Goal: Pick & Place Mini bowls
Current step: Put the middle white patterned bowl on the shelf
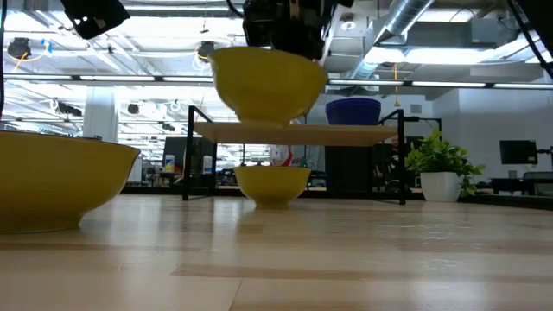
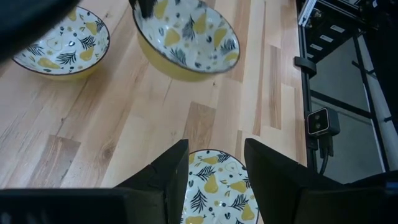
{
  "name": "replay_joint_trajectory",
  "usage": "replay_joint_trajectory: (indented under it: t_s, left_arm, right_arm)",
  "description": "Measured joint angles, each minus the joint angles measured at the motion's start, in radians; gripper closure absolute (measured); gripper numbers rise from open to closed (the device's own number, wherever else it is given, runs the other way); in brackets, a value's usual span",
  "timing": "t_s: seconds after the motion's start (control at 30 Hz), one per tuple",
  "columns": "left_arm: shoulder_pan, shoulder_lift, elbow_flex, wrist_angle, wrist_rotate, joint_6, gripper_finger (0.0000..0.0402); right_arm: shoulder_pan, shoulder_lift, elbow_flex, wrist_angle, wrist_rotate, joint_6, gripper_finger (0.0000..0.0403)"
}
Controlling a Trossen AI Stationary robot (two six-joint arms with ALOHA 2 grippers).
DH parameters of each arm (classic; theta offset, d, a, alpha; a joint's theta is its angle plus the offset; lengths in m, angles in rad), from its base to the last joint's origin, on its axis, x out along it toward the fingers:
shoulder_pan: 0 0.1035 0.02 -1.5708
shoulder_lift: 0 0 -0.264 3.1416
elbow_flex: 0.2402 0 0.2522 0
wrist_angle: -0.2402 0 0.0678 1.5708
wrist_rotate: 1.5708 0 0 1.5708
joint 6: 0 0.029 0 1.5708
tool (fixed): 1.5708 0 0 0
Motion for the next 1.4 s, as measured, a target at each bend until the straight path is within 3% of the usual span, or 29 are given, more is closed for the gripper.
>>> replay_joint_trajectory:
  t_s: [0.43,0.8,1.13,1.4]
  left_arm:
    - [0.009,0.0,0.0,0.0,-0.051,0.001,0.0247]
    - [0.085,-0.003,0.0,0.0,-0.053,0.02,0.0247]
    - [0.151,-0.002,0.0,0.0,-0.052,0.028,0.0247]
    - [0.201,-0.002,0.0,0.009,-0.052,0.047,0.0247]
  right_arm:
    - [-0.139,0.0,0.209,-0.171,0.004,-0.05,0.0403]
    - [-0.263,0.001,0.323,-0.187,0.037,-0.081,0.0403]
    - [-0.356,0.002,0.378,-0.186,0.067,-0.095,0.0403]
    - [-0.414,0.003,0.385,-0.148,0.083,-0.017,0.0403]
